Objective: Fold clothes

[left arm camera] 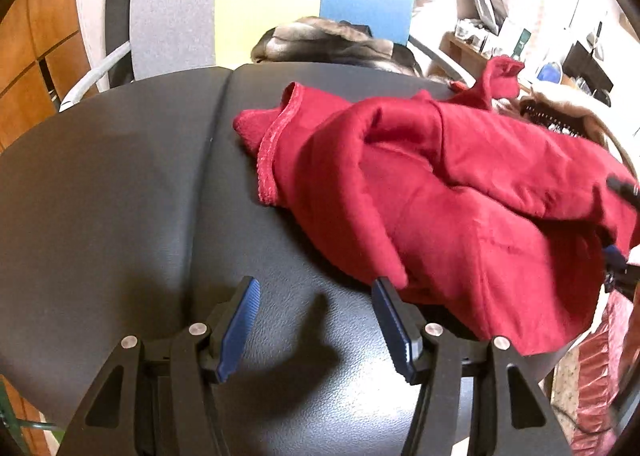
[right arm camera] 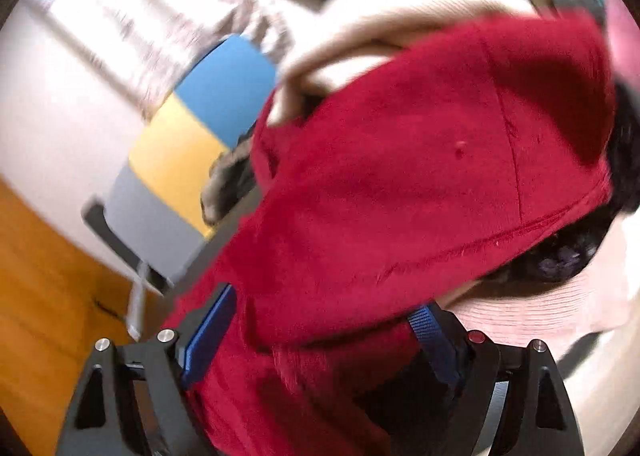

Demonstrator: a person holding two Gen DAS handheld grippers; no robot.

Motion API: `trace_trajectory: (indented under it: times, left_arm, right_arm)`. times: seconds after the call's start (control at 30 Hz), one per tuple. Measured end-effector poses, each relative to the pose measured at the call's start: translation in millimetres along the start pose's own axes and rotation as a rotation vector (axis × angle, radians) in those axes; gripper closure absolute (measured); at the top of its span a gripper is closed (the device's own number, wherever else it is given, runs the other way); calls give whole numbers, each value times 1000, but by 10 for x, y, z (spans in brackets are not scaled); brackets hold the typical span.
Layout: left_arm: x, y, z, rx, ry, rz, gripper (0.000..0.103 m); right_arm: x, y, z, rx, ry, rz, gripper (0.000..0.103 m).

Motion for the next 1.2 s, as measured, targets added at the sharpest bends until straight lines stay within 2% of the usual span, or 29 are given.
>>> trace_trajectory:
  times: [0.1, 0.2, 0.33, 0.43, 0.53, 0.6, 0.7, 0.73, 0.8, 0.83, 0.87, 0.93, 1.0, 1.1, 1.2]
  left_arm:
    - [36, -18, -52, 2, 22, 8, 43]
    - [72, -36, -104, 4, 43, 17, 43]
    - [217, 202, -45, 85, 8, 0, 43]
    - [176, 176, -219, 103, 7, -7, 43]
    - [209, 254, -242, 118, 3, -28, 43]
    - [219, 295, -167, 106, 5, -38, 43]
    - [276, 376, 20, 59, 24, -38, 43]
    - [328, 539, 129, 54, 56, -40, 43]
    - [396, 627, 215, 46, 107, -32, 43]
    - [433, 653, 249, 41, 126, -27, 43]
    - [469, 678, 295, 38, 141, -22, 43]
    - [568, 796, 377, 32, 162, -16, 43]
    - [654, 899, 440, 22, 180, -16, 43]
    - [782, 1286, 600, 5, 210, -2, 43]
    - [909, 1505, 1025, -80, 234, -28, 43]
  right_arm:
    - [-42, -105, 31, 19, -28, -10, 16]
    - [18, -155, 173, 66, 25, -19, 18]
    - [-45, -105, 390, 63, 99, -57, 18]
    - [-153, -118, 359, 60, 112, -73, 21]
    - [-200, -117, 253, 73, 159, -113, 39]
    - [-220, -83, 246, 76, 206, -141, 65]
    - [-204, -13, 346, 62, 269, -157, 81]
    - [-184, 53, 402, 52, 294, -166, 83]
    - [-152, 191, 537, 37, 355, -188, 84]
    - [-124, 266, 638, 17, 388, -201, 84]
    - [-87, 347, 759, -12, 420, -217, 91]
    - [23, 527, 1022, -70, 470, -234, 94]
    - [342, 520, 1233, -144, 515, -181, 94]
    - [891, 463, 1523, -261, 581, -78, 94]
    - [1441, 427, 1799, -378, 645, 27, 94]
Point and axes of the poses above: each gripper's, at about its wrist camera, not at the fingertips, and y roughly against the way its jaws point, z to its left, x to its underside, the point moved 10 cm from there along -y, roughly the way its jaws point, and after that the axes turned 10 degrees about -z, right-handed, at the moved point
